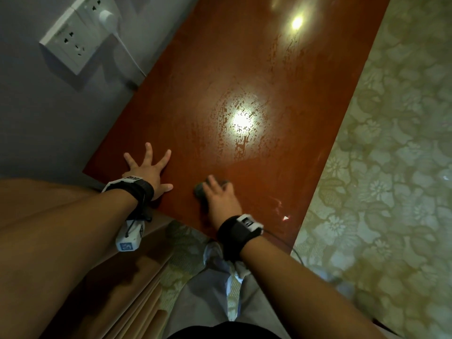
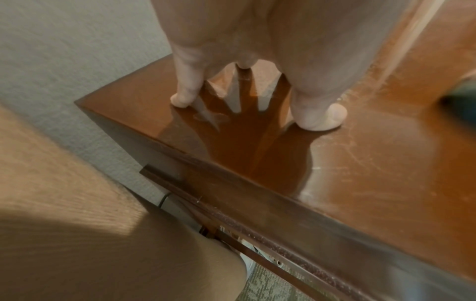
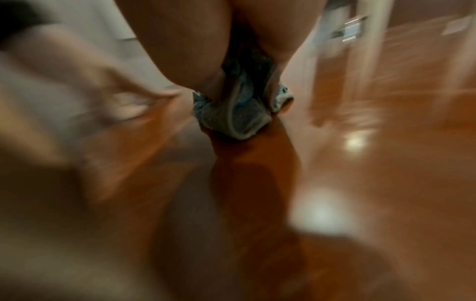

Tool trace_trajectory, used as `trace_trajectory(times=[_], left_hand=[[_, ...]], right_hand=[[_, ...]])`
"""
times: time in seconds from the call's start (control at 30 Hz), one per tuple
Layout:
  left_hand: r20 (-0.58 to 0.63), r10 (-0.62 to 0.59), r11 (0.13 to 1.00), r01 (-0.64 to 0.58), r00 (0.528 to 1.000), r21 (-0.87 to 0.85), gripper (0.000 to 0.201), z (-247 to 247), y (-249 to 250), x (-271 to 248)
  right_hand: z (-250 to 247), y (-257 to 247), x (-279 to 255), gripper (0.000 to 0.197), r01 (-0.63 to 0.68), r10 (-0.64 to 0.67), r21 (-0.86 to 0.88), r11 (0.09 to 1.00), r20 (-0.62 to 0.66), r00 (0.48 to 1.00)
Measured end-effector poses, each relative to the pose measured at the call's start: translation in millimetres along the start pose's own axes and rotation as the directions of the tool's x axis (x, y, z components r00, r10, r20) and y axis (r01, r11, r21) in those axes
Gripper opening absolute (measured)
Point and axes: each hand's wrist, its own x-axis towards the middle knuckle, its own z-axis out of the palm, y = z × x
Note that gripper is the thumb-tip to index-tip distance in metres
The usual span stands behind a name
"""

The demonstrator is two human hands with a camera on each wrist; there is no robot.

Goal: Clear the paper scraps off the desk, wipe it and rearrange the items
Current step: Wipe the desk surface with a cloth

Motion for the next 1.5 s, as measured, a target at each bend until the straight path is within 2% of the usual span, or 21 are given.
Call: trace_trajectory(times=[0.1,0.27,0.33,0.4,0.5,0.6,0.7,0.77,0.83,0.9,1.0,1.07,1.17,1.27,1.33,1.5], left_hand=[[-0.003,-0.003,1.0,0.003,1.0,0.017,0.099,0,1,-1],[-0.002,-0.004,1.0,0.004,1.0,0.022,0.098,-2,1,-5],[0.001,-0.002,1.0,0.002,1.0,0.022,0.098,-3,2,-6],[0.005,-0.005,1.0,0.005,1.0,0.021,0.098,-4,1,-7],[-0.001,0.007,1.0,-0.007,1.0,0.014,0.098,-3,1,-6],[-0.003,0.007,1.0,-0.007,1.0,0.016,0.098,-2,-1,-5],[-0.008,0.009,1.0,-0.009,1.0,0.021,0.098,-2,-1,-5],[-0.011,0.01,1.0,-0.01,1.0,0.02,0.098,-3,-1,-5],[-0.01,0.008,1.0,-0.007,1.0,0.018,0.098,-3,-1,-5],[-0.007,0.005,1.0,-0.005,1.0,0.019,0.098,-3,-1,-5],[-0.002,0.008,1.0,-0.007,1.0,0.016,0.098,-3,0,-6],[0.002,0.009,1.0,-0.009,1.0,0.013,0.098,-3,-1,-6],[0.005,0.01,1.0,-0.01,1.0,0.004,0.098,-3,0,-7],[0.006,0.009,1.0,-0.009,1.0,0.0,0.098,-2,1,-7],[0.008,0.004,1.0,-0.004,1.0,-0.004,0.098,-2,1,-7],[0.0,-0.002,1.0,0.002,1.0,-0.022,0.099,-1,2,-5]], right_hand=[[13,-17,-4,0.06,0.09,-0.085,-0.058,0.994,0.088,0.992],[-1,12,-2,0.063,0.128,-0.123,-0.08,0.989,0.055,0.991],[-12,44,1,0.066,0.044,-0.046,-0.021,0.999,-0.065,0.997],[-28,88,3,0.063,-0.069,0.075,0.04,0.997,-0.181,0.981],[-55,164,-2,0.061,-0.259,0.275,0.093,0.961,-0.263,0.925],[-63,203,-4,0.057,-0.324,0.322,0.044,0.945,-0.301,0.898],[-54,183,-5,0.059,-0.379,0.367,0.001,0.925,-0.255,0.895],[-45,156,-13,0.064,-0.346,0.341,0.019,0.938,-0.225,0.913],[-26,129,-26,0.071,-0.264,0.265,0.028,0.964,-0.171,0.949],[-1,99,-41,0.07,-0.149,0.149,0.012,0.989,-0.107,0.983],[30,65,-58,0.072,0.018,-0.017,-0.072,0.997,0.015,1.0],[34,62,-60,0.072,0.079,-0.072,-0.122,0.989,0.059,0.996],[20,79,-52,0.065,0.128,-0.124,-0.14,0.982,0.037,0.992],[-8,106,-35,0.07,0.01,-0.016,-0.072,0.997,-0.088,0.996],[-35,131,-18,0.066,-0.066,0.061,-0.025,0.998,-0.151,0.987],[-84,201,13,0.057,-0.239,0.233,0.012,0.971,-0.271,0.934]])
